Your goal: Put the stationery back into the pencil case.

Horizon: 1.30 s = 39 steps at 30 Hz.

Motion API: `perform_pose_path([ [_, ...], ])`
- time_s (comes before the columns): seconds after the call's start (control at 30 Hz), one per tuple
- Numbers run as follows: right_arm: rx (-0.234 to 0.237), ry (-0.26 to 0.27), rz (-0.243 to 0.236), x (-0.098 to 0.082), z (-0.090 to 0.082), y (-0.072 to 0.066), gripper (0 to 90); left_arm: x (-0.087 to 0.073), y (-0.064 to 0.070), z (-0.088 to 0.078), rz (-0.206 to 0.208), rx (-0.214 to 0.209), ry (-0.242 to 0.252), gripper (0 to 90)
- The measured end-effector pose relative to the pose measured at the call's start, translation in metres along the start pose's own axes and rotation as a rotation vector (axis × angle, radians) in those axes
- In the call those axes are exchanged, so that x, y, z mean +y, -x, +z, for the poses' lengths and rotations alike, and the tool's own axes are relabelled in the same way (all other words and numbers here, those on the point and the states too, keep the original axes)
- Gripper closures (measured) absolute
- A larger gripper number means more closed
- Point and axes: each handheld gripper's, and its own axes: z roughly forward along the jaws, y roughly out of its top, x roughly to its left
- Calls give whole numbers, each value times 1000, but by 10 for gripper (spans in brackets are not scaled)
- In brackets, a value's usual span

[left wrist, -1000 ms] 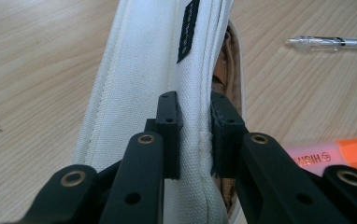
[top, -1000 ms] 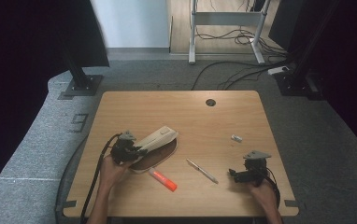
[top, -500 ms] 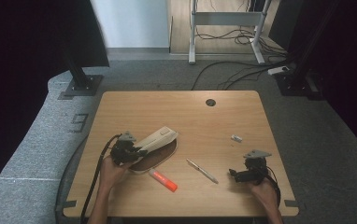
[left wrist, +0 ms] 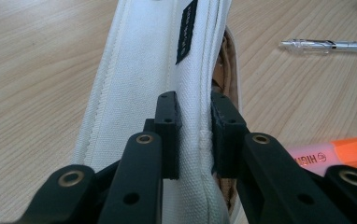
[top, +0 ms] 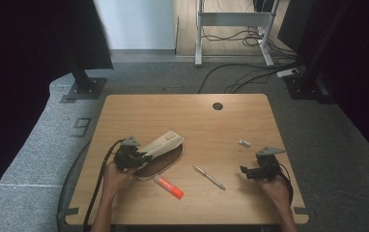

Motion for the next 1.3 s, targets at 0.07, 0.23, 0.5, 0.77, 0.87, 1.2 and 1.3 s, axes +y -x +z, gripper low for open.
perform_pose_path([
  [0.07,-10,4,1,5,1,6,129,0,0,0,-1,-2,1,755],
  [0.23,-19,10,8,11,2,14,145,0,0,0,-2,-5,3,755],
  [0.5,-35,13,17,22,3,32,217,0,0,0,-1,-10,3,755],
  [0.77,-56,-2,5,31,11,46,285,0,1,-1,-2,-11,6,755],
  [0.87,-59,-3,1,34,12,50,306,0,1,-1,-2,-11,6,755],
  [1.2,-43,-36,-18,47,32,69,391,1,2,1,1,-25,7,755],
  [1.3,-34,-52,-25,49,39,70,408,1,2,0,2,-24,9,755],
])
